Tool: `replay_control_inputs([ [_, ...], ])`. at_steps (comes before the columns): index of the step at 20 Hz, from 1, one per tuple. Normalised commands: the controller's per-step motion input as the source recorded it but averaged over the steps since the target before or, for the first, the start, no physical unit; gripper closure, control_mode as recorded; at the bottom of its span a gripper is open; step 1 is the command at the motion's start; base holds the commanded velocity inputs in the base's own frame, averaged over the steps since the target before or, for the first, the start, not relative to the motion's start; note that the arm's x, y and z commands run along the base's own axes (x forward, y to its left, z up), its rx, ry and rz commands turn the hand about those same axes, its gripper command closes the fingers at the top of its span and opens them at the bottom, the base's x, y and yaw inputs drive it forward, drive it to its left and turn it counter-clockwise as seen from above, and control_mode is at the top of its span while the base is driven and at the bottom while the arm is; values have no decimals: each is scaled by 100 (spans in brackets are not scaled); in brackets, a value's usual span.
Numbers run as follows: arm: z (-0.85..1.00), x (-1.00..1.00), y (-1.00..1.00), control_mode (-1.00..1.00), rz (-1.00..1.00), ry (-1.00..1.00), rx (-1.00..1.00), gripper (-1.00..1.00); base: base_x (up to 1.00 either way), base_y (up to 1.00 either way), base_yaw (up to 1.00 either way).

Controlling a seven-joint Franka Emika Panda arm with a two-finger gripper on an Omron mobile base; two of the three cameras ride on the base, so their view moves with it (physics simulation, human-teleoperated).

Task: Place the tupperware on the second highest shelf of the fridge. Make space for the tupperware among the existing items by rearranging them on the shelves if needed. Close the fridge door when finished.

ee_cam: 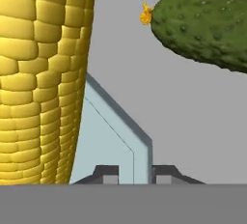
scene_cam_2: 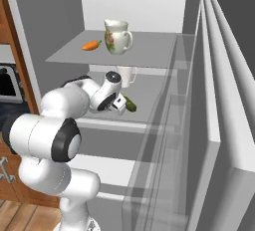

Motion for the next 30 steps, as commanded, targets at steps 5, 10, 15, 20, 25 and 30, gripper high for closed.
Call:
replay_control_inputs([
  [5, -18, 32, 17, -100, -1, -13, 0, -100, 0, 0, 0],
  [10, -10, 1, -4, -100, -2, -18, 0, -100, 0, 0, 0],
  [15, 3, -41, -27, -100, -1, -8, 0, -100, 0, 0, 0],
  [20, 55, -56, -40, -100, 0, -1, 0, -100, 0, 0, 0],
  [25, 59, -51, -3, -100, 1, -7, 0, -100, 0, 0, 0],
  [30, 23, -80, 0, -100, 1, 0, -5, -100, 0, 0, 0],
])
